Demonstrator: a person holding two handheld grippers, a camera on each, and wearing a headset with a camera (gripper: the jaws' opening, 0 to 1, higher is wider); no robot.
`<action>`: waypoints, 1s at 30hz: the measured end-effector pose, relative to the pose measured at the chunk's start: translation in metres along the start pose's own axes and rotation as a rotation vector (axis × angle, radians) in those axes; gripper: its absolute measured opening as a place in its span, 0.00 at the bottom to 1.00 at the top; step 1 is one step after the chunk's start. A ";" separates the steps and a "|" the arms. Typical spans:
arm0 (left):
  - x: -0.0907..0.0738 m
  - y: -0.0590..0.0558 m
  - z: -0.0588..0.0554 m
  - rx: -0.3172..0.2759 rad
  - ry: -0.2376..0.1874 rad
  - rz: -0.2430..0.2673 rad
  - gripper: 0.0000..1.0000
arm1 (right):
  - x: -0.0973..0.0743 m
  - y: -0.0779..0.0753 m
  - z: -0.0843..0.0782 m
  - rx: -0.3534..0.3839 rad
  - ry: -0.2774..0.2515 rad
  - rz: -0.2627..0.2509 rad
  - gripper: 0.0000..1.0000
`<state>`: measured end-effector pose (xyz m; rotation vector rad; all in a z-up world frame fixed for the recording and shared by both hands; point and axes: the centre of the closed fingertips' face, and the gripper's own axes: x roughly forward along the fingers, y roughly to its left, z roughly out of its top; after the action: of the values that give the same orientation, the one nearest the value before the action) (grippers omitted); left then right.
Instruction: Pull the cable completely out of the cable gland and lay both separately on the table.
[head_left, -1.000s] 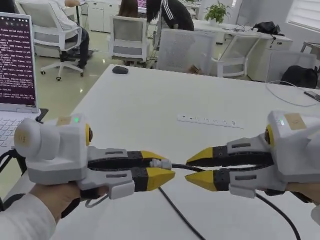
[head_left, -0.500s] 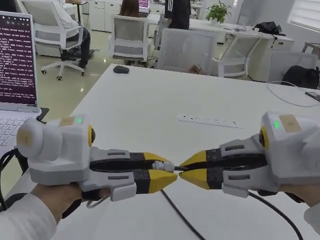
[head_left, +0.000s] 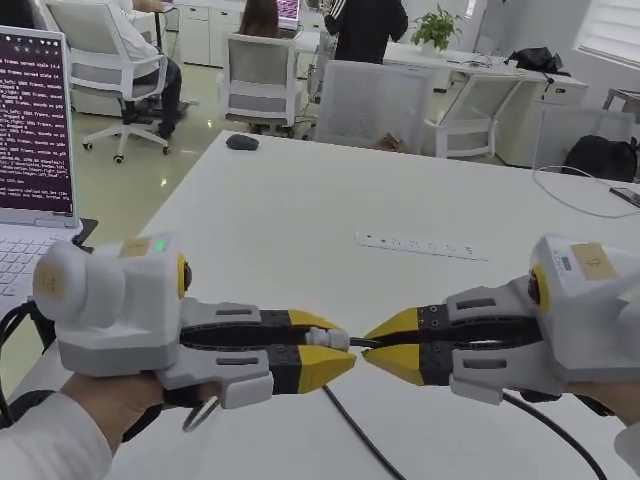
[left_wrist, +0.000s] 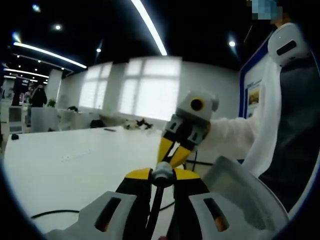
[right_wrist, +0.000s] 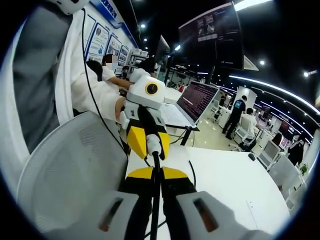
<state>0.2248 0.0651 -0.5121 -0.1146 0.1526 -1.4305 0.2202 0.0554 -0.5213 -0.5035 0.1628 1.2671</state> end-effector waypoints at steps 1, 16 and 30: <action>0.000 0.001 0.000 0.000 -0.001 0.004 0.16 | -0.001 -0.001 -0.001 0.003 0.001 -0.004 0.04; -0.002 0.004 0.001 -0.006 -0.008 0.022 0.17 | -0.035 -0.007 -0.047 0.088 0.081 -0.089 0.04; -0.001 0.000 0.000 -0.018 0.000 0.019 0.17 | -0.050 -0.004 -0.073 0.159 0.122 -0.134 0.05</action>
<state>0.2246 0.0661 -0.5121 -0.1274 0.1661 -1.4108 0.2199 -0.0214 -0.5657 -0.4477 0.3249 1.0837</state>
